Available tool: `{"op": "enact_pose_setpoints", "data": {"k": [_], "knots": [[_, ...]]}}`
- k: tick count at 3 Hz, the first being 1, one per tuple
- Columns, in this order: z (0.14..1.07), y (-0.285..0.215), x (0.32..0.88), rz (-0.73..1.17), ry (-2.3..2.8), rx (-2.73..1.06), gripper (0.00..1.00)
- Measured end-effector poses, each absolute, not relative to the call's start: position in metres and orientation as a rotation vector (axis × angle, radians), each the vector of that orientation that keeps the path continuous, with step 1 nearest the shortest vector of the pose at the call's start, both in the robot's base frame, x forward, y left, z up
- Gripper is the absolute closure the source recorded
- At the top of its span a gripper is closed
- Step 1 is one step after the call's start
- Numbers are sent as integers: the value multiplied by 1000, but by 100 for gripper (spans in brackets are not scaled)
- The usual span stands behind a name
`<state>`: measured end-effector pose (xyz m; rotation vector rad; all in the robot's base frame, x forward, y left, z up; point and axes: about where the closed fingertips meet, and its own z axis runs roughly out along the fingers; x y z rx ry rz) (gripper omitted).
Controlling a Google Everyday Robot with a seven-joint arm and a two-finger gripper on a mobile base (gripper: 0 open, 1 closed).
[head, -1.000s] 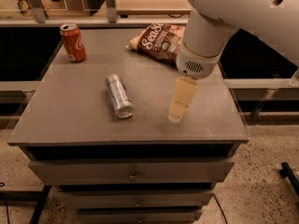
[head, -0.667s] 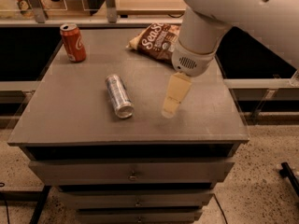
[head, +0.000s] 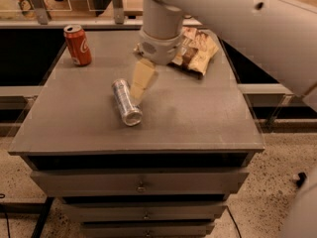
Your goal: Place redbull can upright
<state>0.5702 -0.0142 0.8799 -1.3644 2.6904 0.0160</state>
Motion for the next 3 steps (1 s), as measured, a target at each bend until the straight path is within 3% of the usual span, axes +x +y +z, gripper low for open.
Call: {"op": "enact_pose_setpoints", "data": {"k": [2,3], "knots": [[881,-1,573,99,2707,-1284,0],[879,14,567,35,2787,-1225,0]]}}
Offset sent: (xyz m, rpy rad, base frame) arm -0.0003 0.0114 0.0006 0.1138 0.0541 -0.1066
